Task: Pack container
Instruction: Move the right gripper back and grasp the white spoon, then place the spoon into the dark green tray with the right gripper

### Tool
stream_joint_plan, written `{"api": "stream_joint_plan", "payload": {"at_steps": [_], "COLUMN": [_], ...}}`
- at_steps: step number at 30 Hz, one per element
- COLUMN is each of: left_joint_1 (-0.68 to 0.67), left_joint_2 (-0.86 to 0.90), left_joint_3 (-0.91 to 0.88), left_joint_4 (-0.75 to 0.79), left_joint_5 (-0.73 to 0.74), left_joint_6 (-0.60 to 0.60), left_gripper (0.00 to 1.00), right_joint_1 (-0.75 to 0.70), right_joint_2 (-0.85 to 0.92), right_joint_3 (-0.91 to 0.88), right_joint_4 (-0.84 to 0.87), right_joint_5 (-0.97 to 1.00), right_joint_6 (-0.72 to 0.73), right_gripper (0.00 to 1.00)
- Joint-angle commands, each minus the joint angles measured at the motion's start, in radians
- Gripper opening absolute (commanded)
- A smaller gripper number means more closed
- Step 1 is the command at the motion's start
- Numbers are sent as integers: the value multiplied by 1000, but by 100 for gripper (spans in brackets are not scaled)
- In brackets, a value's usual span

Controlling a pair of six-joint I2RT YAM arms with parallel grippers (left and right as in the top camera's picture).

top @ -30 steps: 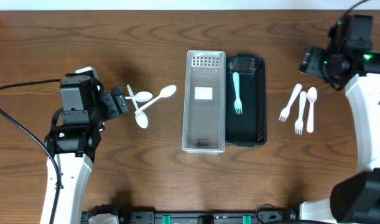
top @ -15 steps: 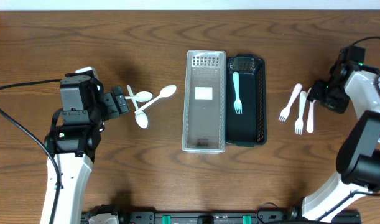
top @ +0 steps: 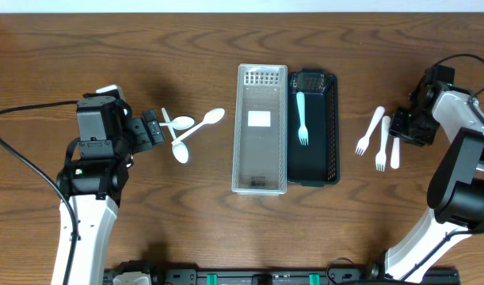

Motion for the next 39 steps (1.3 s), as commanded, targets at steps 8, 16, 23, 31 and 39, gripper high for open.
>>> {"api": "stream_joint_plan", "payload": {"at_steps": [8, 16, 23, 31, 39], "left_joint_1": [-4, -4, -4, -4, -4], "left_joint_2": [4, 4, 4, 4, 4], "left_joint_3": [17, 17, 17, 17, 17], "left_joint_4": [-2, -2, -2, -2, -2], "left_joint_5": [-1, -2, -2, -2, -1], "left_joint_6": [17, 16, 17, 16, 17], "left_gripper": [98, 98, 98, 98, 98], "right_joint_1": [-9, -9, 31, 248, 539], "right_joint_2": [18, -5, -211, -532, -486], "right_joint_3": [-58, -79, -40, -37, -79], "right_joint_4": [58, 65, 17, 72, 156], "right_joint_5": [-7, -9, -84, -233, -54], "right_joint_6": [-4, 15, 24, 43, 106], "right_gripper": [34, 6, 2, 4, 7]}}
